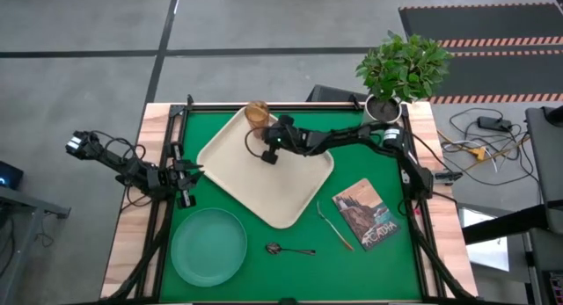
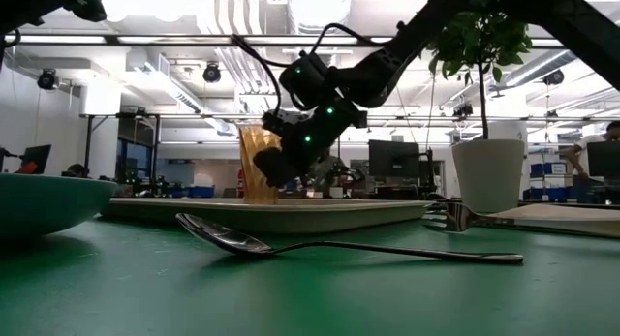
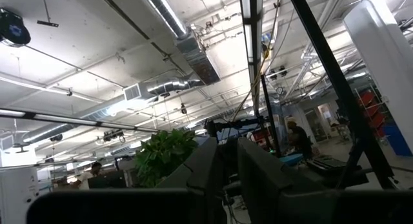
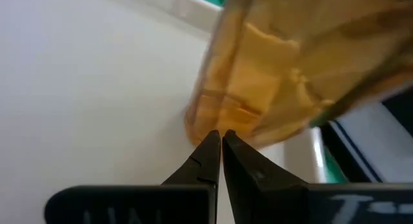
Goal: Pick and place plate/cup/fork/spoon on tray
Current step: Put the yellow glass on the white tray, then put the green plate on the white tray
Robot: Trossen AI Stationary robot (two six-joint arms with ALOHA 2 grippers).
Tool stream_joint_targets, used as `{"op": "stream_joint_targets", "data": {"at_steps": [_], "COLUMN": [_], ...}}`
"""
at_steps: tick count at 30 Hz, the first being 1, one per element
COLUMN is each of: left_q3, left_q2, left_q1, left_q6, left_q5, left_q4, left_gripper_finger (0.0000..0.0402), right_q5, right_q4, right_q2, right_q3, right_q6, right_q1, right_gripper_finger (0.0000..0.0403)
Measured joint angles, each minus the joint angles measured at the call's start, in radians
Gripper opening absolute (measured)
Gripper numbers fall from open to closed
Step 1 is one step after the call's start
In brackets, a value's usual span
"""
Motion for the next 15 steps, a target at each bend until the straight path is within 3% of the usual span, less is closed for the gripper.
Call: {"op": "stream_joint_targets", "data": {"at_steps": [8, 15], "left_q3": [0.000, 0.000], "left_q2": [-0.001, 0.007], "left_q1": [0.000, 0.000], "left_q6": [0.000, -0.001], "left_q5": [0.000, 0.000], "left_q4": [0.000, 0.001], "left_gripper_finger": [0.0044, 0.0044], "right_q5": [-0.007, -0.008], "right_q4": [-0.077, -0.256], "right_q2": [-0.028, -0.164], "right_q3": [0.002, -0.035], "right_q6": [-0.014, 0.014], "right_q1": [-0.001, 0.064], "right_gripper_finger": [0.0009, 0.0009]}}
